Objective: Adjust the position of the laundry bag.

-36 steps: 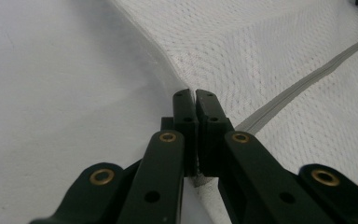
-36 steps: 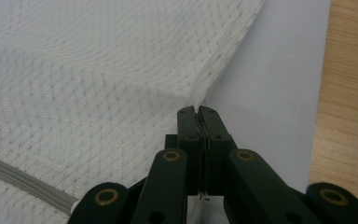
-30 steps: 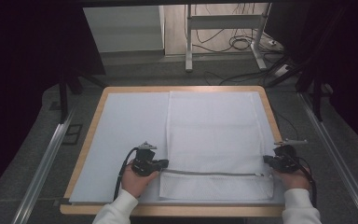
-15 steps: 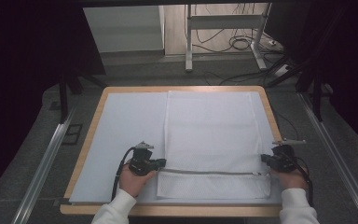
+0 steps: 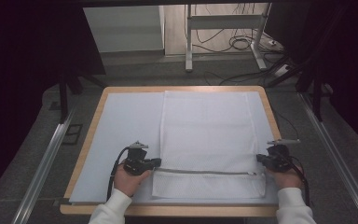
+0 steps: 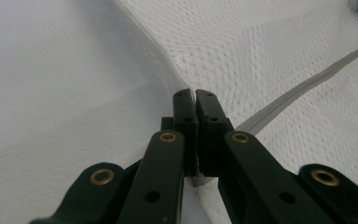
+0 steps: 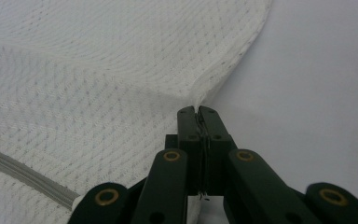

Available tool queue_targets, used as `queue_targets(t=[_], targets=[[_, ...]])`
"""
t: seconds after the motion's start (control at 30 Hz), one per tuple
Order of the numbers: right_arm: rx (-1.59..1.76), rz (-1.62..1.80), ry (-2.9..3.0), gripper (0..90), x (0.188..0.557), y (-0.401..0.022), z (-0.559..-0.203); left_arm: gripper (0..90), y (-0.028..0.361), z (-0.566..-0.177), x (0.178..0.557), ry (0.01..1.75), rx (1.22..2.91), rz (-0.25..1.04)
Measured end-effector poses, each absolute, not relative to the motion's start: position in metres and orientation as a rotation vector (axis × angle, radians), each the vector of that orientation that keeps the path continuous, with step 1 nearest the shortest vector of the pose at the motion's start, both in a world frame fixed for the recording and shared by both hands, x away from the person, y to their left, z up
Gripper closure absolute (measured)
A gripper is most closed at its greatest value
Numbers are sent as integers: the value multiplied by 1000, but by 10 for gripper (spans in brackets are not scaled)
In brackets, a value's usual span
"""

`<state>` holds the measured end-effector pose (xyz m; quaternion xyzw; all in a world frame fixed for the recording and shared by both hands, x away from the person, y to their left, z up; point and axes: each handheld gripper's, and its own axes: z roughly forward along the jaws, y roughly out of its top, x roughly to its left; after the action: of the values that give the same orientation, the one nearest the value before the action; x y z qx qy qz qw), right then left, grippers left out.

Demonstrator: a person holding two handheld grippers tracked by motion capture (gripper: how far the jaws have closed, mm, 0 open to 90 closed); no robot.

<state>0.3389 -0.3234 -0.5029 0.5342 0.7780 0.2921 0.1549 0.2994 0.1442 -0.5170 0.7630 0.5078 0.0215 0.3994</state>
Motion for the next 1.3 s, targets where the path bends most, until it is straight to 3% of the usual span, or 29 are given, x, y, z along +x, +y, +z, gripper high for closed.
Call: queue_targets(t=[1.3], targets=[[1440, 878, 2293, 872, 335, -290, -504, 885, 181, -517, 285, 1327, 1910, 72]])
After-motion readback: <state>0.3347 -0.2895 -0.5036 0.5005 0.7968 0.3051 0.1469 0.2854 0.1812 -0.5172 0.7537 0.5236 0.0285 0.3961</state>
